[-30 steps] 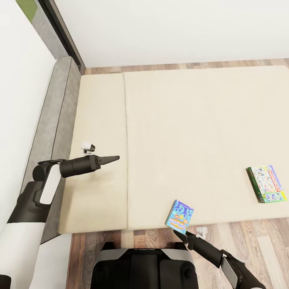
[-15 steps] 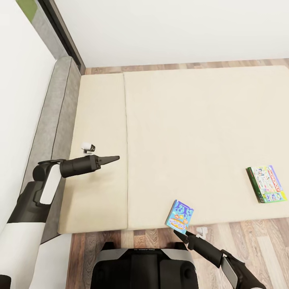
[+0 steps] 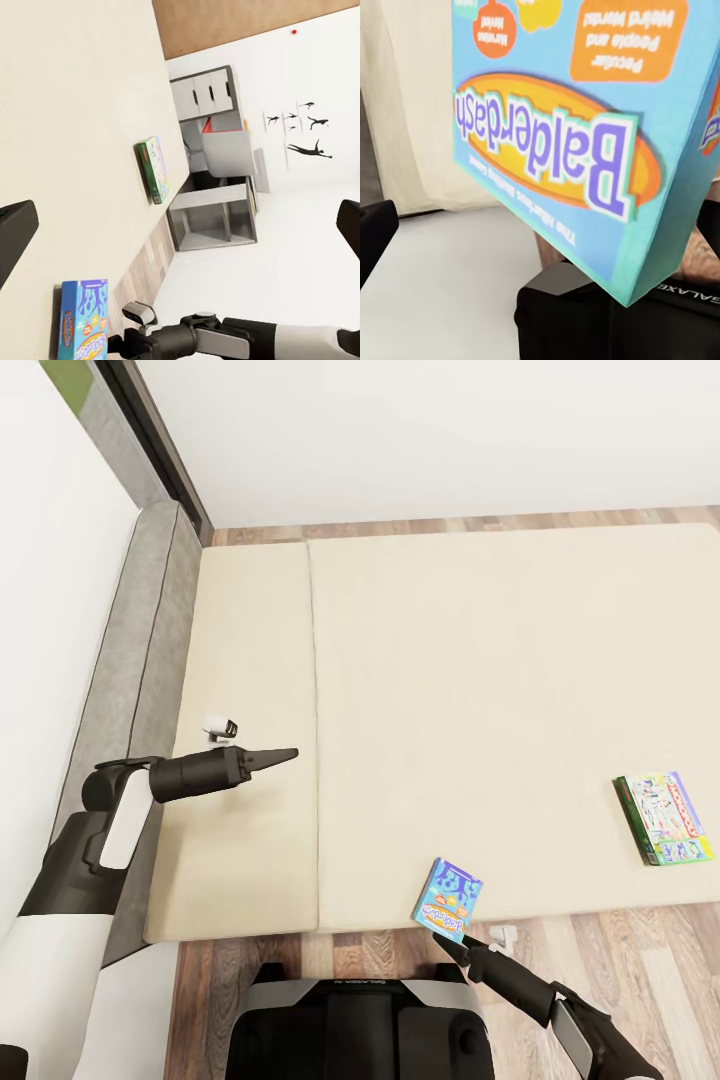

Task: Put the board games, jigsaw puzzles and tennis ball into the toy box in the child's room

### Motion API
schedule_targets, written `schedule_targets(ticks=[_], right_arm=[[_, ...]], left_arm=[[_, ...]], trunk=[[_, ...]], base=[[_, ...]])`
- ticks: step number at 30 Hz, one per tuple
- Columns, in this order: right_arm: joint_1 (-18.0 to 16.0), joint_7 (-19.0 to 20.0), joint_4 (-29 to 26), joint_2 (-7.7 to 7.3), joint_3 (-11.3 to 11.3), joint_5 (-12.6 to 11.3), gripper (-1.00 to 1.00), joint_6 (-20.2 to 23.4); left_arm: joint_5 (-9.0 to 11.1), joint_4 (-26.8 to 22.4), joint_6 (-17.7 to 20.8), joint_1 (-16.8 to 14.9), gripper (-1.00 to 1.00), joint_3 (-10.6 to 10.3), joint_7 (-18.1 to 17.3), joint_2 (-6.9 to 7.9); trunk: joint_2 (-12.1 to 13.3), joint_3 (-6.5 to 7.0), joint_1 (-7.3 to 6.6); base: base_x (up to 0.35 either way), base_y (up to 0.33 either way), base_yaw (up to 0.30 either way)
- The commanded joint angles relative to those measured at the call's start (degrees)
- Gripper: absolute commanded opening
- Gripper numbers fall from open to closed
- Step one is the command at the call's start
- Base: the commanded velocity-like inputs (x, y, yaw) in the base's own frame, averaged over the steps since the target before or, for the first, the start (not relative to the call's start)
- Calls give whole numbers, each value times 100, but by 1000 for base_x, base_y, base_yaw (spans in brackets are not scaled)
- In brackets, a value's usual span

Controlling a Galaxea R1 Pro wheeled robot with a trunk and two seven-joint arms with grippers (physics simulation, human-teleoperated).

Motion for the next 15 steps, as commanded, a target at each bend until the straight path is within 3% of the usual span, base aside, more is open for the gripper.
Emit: schedule_targets(ticks=[1, 15], right_arm=[[-2, 25, 1, 2, -9, -22, 100, 29], [-2, 17, -4, 41, -17, -23, 100, -151]], left_arm=[[-5, 0, 23, -2, 100, 2, -21, 0], [-3, 0, 23, -2, 100, -1, -21, -1]], trunk=[[-3, -2, 1], [-3, -2, 1]], base=[[0, 0, 0], [0, 0, 0]])
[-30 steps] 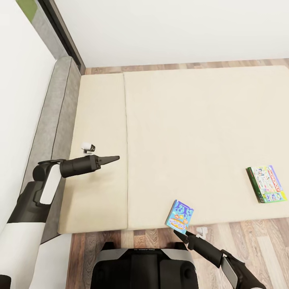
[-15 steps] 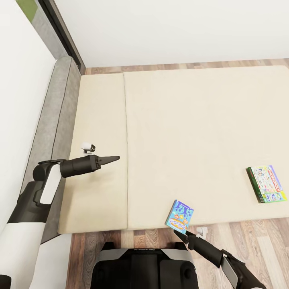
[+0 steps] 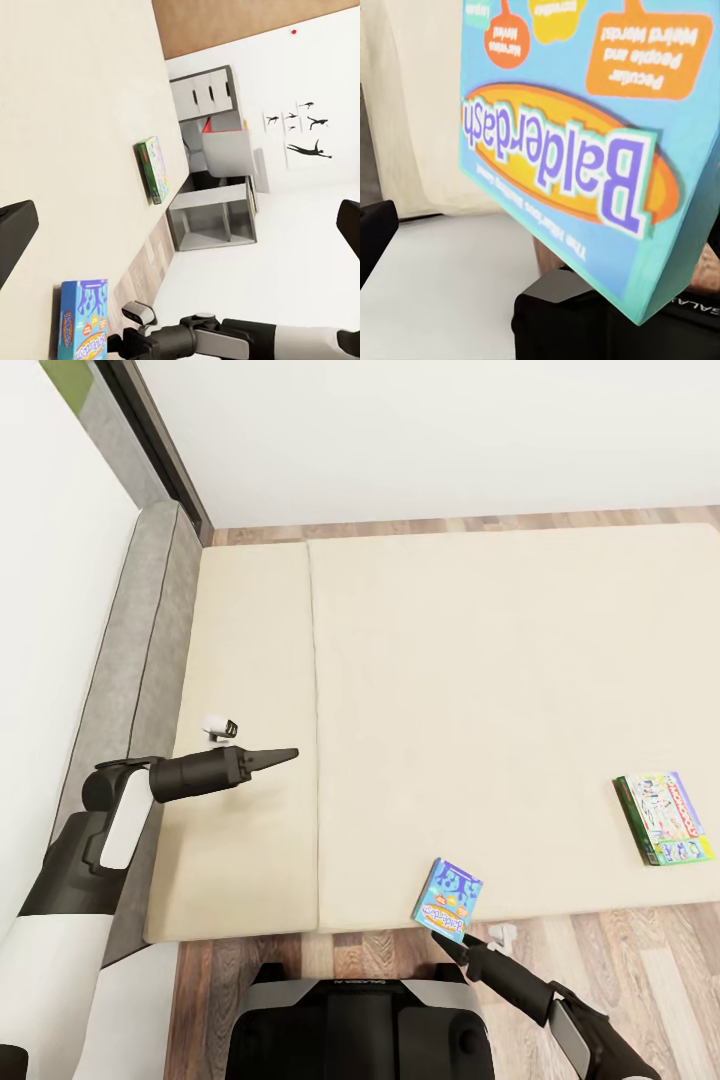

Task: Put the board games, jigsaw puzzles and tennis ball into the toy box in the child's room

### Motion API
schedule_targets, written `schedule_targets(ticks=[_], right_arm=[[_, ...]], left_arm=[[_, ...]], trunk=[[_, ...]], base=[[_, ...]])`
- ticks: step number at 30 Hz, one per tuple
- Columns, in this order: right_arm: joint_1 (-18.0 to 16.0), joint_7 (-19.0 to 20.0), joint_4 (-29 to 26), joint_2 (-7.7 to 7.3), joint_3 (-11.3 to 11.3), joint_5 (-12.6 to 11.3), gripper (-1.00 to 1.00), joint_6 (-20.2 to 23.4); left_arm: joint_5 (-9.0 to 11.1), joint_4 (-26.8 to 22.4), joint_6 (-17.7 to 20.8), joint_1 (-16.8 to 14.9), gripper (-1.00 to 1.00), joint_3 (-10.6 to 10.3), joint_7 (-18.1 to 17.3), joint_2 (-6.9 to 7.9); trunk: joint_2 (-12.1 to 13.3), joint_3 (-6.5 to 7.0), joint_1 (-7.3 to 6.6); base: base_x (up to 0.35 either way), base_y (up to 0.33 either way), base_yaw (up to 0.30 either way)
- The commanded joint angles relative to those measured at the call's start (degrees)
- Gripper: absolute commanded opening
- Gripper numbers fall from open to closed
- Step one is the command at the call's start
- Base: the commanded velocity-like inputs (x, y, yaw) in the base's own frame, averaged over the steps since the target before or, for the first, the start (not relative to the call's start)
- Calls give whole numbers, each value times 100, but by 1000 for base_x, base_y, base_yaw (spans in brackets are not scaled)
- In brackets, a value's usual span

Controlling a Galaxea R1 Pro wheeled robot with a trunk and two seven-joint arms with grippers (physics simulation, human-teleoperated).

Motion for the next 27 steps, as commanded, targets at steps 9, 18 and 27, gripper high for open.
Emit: schedule_targets(ticks=[9, 18, 27], right_arm=[[-2, 17, 5, 30, -10, -16, 100, -91], [-2, 10, 5, 34, -10, -20, 100, -104], [-2, 8, 5, 35, -10, -22, 100, -90]], left_arm=[[-6, 0, 23, -2, 100, 1, -16, 0], [-10, 0, 23, -2, 100, 0, -15, 0], [-13, 0, 23, -2, 100, 1, -13, 0]], trunk=[[-3, -2, 1], [-3, -2, 1], [-3, -2, 1]], base=[[0, 0, 0], [0, 0, 0], [0, 0, 0]])
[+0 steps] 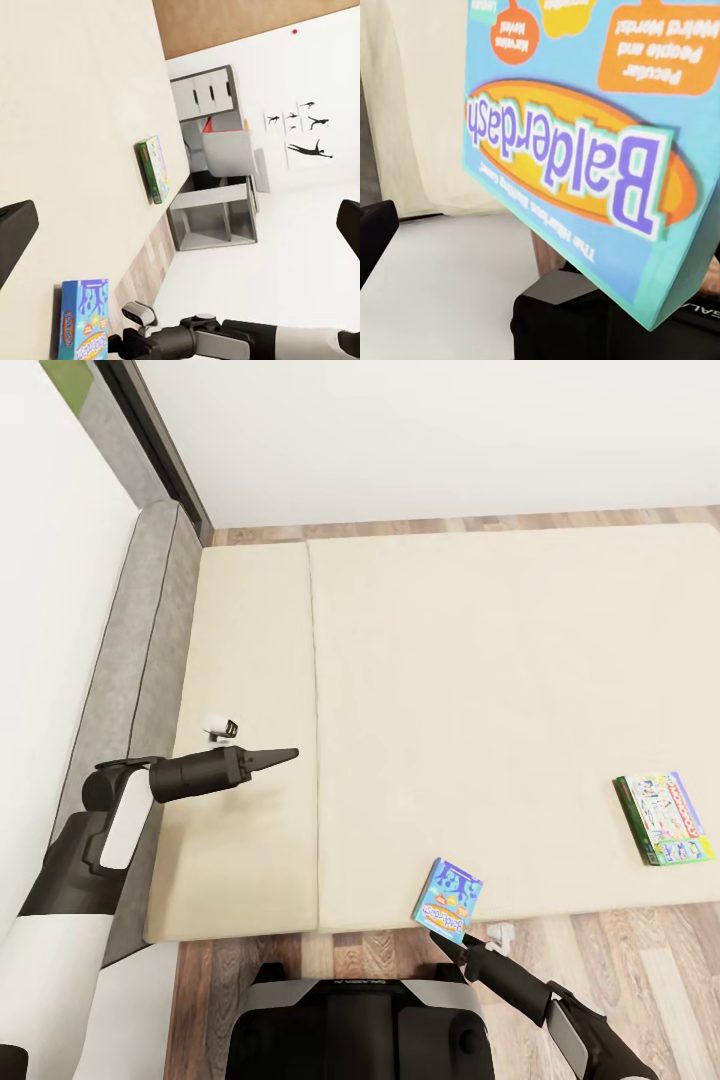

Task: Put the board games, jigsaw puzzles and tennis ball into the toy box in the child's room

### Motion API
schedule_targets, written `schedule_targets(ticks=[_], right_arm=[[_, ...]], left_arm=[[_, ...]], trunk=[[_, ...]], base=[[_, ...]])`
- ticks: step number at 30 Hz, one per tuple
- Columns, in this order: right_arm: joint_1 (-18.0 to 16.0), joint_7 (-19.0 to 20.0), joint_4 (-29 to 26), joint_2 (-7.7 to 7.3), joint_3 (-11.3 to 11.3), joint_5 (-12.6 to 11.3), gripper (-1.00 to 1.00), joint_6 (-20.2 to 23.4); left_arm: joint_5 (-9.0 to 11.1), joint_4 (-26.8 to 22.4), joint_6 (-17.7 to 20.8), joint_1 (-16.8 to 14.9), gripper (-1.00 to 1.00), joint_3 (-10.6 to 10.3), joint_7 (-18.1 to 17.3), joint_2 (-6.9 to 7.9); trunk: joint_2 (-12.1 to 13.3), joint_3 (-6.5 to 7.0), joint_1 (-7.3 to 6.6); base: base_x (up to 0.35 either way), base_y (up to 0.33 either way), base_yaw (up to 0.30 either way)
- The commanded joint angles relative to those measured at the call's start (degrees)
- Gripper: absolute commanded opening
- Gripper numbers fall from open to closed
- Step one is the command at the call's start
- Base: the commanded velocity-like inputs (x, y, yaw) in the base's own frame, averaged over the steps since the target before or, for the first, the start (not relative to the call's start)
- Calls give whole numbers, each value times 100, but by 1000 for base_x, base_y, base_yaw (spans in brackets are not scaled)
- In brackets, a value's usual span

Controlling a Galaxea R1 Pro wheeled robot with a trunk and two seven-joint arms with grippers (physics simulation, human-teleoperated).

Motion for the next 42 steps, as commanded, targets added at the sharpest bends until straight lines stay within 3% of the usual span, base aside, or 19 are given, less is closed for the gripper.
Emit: schedule_targets(ticks=[1, 42], right_arm=[[-5, 23, 3, 2, -17, -39, 100, -17], [-5, 63, -33, -5, -17, -70, 100, 37]], left_arm=[[-7, 1, 23, -3, 100, 2, -21, 0], [-8, 8, 23, -3, 100, -3, -20, 0]], trunk=[[-3, -2, 1], [-3, -2, 1]], base=[[0, 0, 0], [0, 0, 0]])
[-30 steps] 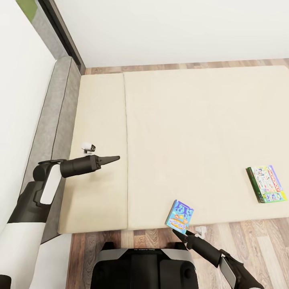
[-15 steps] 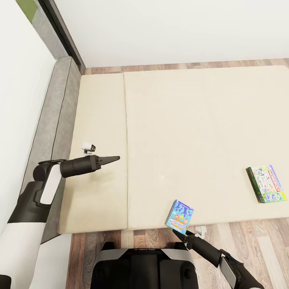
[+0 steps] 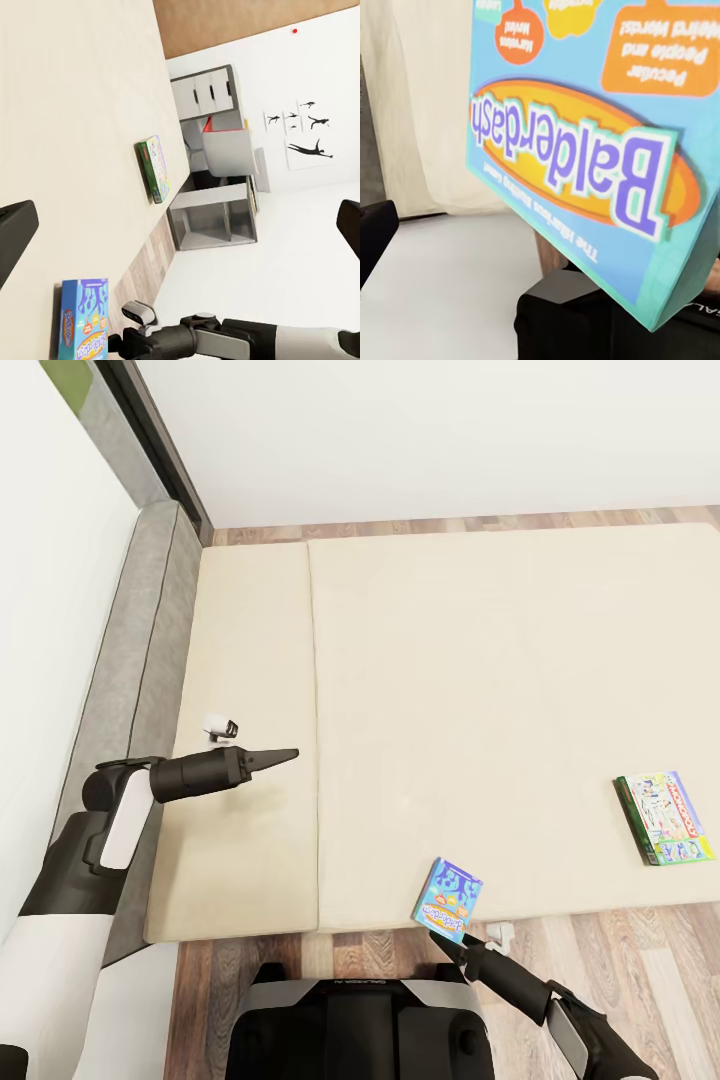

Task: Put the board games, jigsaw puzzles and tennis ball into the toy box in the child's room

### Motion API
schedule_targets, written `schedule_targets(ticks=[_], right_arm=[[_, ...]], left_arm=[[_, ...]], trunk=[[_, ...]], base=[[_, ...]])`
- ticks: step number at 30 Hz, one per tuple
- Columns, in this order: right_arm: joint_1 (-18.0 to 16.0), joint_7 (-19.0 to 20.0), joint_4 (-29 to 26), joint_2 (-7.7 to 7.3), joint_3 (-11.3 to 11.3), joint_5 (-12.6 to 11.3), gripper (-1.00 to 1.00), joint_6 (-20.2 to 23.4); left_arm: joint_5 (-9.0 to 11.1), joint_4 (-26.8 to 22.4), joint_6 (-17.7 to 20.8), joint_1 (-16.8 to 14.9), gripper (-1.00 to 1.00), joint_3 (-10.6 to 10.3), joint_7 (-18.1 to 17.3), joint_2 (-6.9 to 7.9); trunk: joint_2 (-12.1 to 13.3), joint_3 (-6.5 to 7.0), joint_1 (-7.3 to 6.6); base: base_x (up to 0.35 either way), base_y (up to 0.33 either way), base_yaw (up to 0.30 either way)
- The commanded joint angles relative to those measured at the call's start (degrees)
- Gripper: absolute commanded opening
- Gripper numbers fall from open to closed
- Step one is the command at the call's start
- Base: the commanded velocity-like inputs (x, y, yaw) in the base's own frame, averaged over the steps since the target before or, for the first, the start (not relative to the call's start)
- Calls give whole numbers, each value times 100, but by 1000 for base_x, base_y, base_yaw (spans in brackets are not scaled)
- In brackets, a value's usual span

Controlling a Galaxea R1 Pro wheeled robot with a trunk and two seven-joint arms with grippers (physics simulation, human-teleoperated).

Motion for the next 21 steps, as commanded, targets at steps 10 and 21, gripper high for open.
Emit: schedule_targets(ticks=[10, 21], right_arm=[[-7, 44, -8, -10, -30, -59, -100, -21], [-7, 53, -10, 0, -30, -52, -100, -20]], left_arm=[[-6, 0, 23, -2, 100, 2, -20, 0], [-15, -3, 23, -2, 100, -1, -20, 0]], trunk=[[-3, -2, 1], [-3, -2, 1]], base=[[0, 0, 0], [0, 0, 0]])
